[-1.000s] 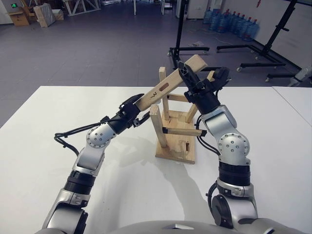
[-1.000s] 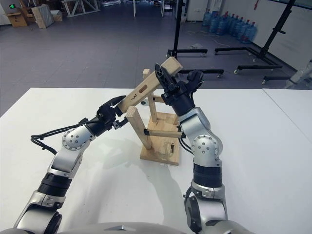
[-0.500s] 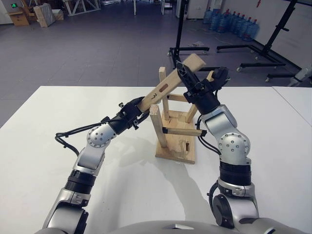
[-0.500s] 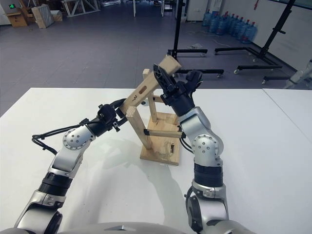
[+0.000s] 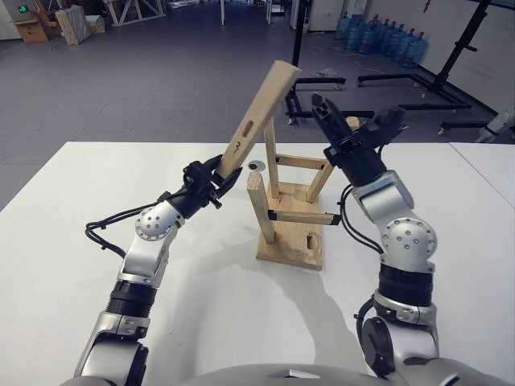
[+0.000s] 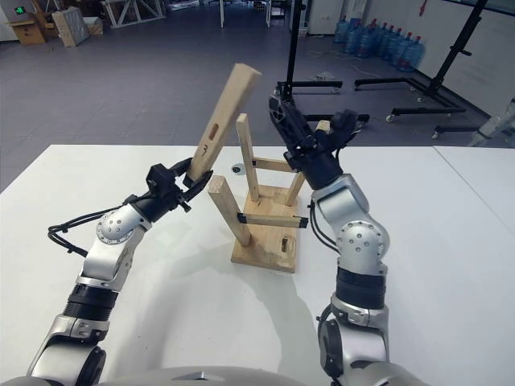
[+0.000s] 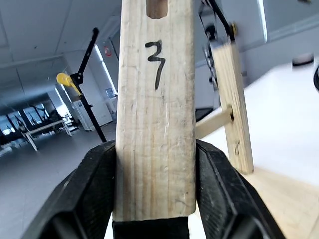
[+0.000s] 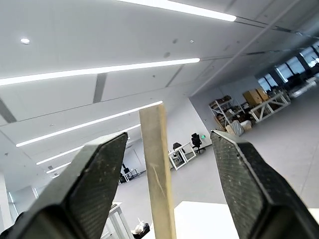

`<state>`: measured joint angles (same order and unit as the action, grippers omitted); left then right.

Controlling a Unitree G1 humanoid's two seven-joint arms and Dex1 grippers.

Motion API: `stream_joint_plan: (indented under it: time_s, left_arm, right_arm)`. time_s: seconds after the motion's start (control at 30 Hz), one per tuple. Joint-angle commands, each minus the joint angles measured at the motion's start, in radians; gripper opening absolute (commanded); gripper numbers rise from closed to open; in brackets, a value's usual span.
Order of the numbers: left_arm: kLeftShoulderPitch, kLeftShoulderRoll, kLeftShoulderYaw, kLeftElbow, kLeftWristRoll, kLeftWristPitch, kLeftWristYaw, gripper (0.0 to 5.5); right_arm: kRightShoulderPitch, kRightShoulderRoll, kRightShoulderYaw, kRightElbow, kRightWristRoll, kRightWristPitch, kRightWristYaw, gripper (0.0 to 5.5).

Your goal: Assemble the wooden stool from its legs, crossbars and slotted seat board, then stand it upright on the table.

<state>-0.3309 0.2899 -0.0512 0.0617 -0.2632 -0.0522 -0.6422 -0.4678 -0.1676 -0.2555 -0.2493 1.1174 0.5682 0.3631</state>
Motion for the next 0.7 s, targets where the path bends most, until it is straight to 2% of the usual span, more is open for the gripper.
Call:
stream_joint_plan:
  time_s: [0.03, 0.13, 0.23, 0.4, 0.7]
  left_arm:
    - [-0.009, 0.049, 0.024, -0.023, -0.238, 0.213, -0.225, 2.08]
    - [-0.026, 0.141, 0.036, -0.026, -0.412, 0.422, -0.444, 2.08]
    - [-0.071, 0.197, 0.037, 0.0, -0.459, 0.519, -0.555, 2.08]
    - [-0.122, 0.199, 0.028, 0.033, -0.446, 0.555, -0.605, 2.08]
    - [-0.124, 0.189, -0.002, 0.06, -0.407, 0.565, -0.641, 2.08]
  right_arm:
    - [0.013, -0.087, -0.007, 0.009, 0.057, 0.074, 0.125, 3.06]
    - [0.001, -0.132, -0.008, 0.087, 0.052, 0.099, 0.216, 3.06]
    - [-0.023, -0.155, 0.015, 0.128, 0.052, 0.127, 0.296, 3.06]
    - [-0.053, -0.144, 0.05, 0.172, 0.07, 0.185, 0.37, 3.06]
    - [-0.126, -0.1, 0.103, 0.245, 0.008, 0.172, 0.437, 3.06]
